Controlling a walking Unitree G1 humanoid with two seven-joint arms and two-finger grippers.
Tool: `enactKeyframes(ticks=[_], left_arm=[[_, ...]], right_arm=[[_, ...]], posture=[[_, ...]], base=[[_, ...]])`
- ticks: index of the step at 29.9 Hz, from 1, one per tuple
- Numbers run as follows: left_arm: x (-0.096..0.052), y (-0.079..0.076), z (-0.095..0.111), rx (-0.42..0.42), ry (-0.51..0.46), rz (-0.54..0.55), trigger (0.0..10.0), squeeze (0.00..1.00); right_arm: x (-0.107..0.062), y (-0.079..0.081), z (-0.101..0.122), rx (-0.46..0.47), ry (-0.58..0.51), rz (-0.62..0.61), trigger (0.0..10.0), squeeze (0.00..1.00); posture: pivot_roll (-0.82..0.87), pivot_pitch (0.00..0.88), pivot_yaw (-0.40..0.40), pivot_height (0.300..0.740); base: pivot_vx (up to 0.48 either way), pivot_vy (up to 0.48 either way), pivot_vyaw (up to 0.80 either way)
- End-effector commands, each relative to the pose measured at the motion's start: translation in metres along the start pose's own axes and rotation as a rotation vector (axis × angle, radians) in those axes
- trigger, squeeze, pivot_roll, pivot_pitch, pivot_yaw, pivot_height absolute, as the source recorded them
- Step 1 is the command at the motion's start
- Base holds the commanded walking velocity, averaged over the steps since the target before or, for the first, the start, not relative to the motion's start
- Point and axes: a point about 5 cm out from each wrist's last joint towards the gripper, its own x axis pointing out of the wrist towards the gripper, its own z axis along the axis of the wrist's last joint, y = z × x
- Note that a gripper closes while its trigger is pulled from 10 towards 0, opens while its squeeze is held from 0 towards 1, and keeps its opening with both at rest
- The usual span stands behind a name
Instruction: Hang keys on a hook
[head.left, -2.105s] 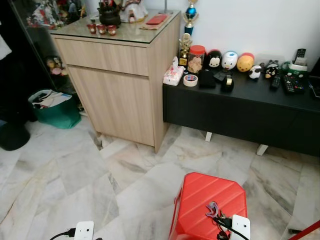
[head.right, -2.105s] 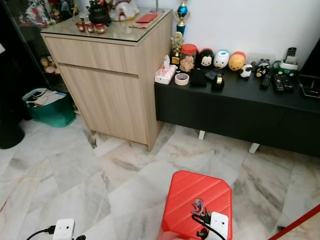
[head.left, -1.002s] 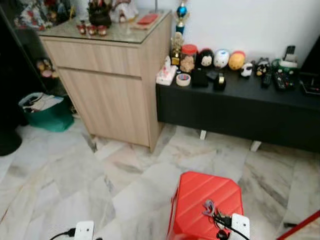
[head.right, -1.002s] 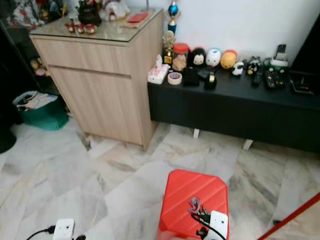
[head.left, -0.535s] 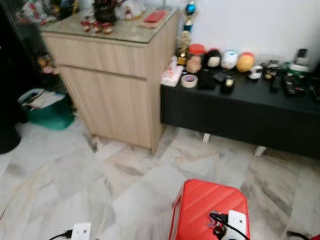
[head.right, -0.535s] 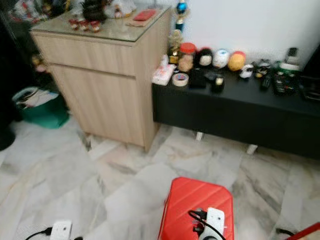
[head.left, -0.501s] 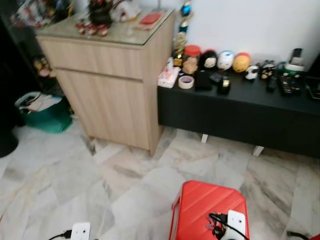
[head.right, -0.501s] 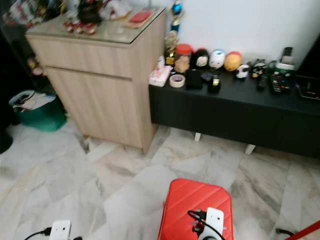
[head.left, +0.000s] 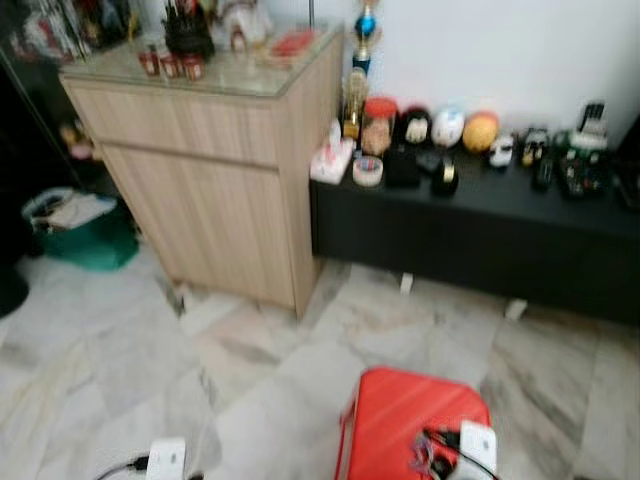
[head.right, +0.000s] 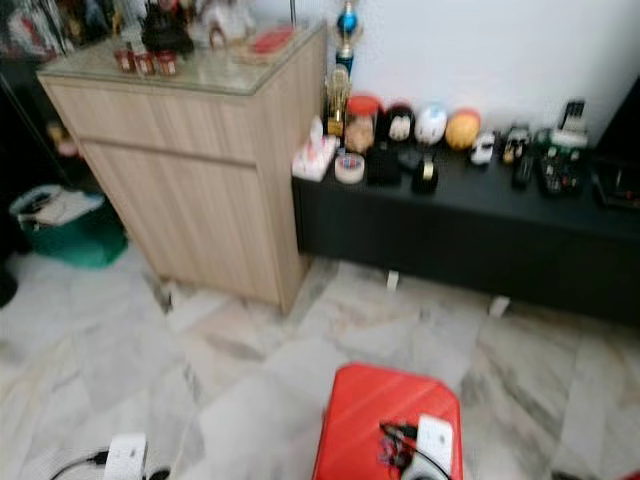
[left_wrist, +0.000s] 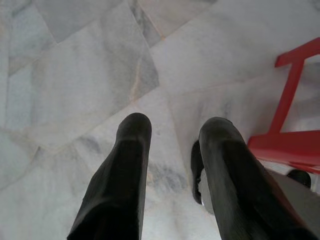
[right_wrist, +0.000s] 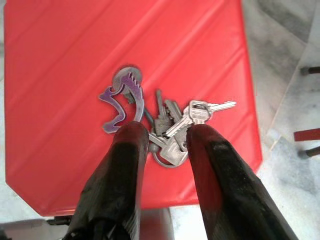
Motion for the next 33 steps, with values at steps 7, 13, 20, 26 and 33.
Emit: enactKeyframes(ticks=[7, 13, 20, 26, 33], left_arm=[[-0.001, 0.001, -0.005, -0.002, 0.019, 0.0, 10.0, 0.0], [-0.001, 0.0, -0.005, 0.001, 0.02, -0.002, 10.0, 0.0], [-0.002, 0.001, -0.007, 0.002, 0.024, 0.0, 10.0, 0.0], [-0.002, 0.001, -0.008, 0.003, 0.026, 0.001, 10.0, 0.0], [-0.002, 0.001, -0.007, 0.0, 0.023, 0.003, 10.0, 0.0]], right_arm=[[0.001, 0.003, 0.017, -0.011, -0.108, 0.005, 10.0, 0.0], [0.0, 0.002, 0.037, -0.026, -0.24, 0.009, 10.0, 0.0], [-0.003, 0.003, 0.048, -0.101, -0.345, 0.028, 10.0, 0.0], [-0.002, 0.005, 0.043, -0.118, -0.322, 0.016, 10.0, 0.0], [-0.002, 0.014, 0.049, -0.12, -0.339, 0.032, 10.0, 0.0]], posture=[[0.01, 0.027, 0.001, 0.74], [0.01, 0.014, -0.001, 0.74], [0.0, 0.0, -0.004, 0.74], [0.0, 0.0, -0.003, 0.74], [0.0, 0.004, -0.006, 0.695]], base=[[0.0, 0.0, 0.0], [0.0, 0.0, 0.0], [0.0, 0.0, 0.0], [0.0, 0.0, 0.0], [0.0, 0.0, 0.0]])
